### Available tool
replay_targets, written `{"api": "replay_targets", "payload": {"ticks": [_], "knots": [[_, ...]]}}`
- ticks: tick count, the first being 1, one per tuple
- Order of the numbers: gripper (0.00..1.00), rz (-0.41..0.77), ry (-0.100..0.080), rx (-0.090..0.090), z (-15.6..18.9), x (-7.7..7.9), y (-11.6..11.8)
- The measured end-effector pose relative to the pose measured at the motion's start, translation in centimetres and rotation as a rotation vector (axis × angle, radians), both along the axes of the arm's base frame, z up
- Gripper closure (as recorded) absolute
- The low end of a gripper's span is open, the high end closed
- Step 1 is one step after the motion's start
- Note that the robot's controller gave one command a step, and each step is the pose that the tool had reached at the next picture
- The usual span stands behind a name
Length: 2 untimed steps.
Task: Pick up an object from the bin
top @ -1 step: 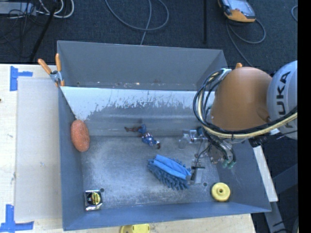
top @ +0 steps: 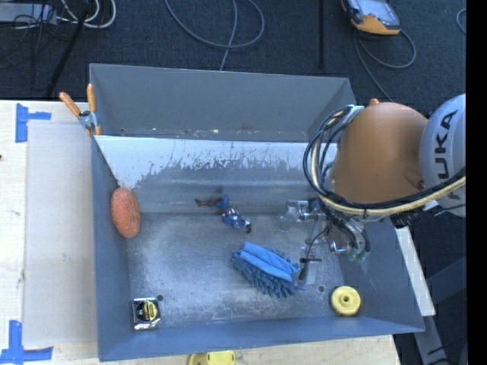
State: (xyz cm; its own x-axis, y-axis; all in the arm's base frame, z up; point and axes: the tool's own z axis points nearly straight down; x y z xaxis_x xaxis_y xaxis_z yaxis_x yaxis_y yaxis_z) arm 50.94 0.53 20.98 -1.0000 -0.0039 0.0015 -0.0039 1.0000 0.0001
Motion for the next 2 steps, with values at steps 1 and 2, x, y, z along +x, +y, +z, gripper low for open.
{"api": "replay_targets", "payload": {"ticks": [1, 2], "knots": [[0.00, 0.046, -0.008, 0.000, -4.6, 1.8, 0.4], [0.00, 0.010, 0.000, 0.001, -9.3, 1.6, 0.1]]}}
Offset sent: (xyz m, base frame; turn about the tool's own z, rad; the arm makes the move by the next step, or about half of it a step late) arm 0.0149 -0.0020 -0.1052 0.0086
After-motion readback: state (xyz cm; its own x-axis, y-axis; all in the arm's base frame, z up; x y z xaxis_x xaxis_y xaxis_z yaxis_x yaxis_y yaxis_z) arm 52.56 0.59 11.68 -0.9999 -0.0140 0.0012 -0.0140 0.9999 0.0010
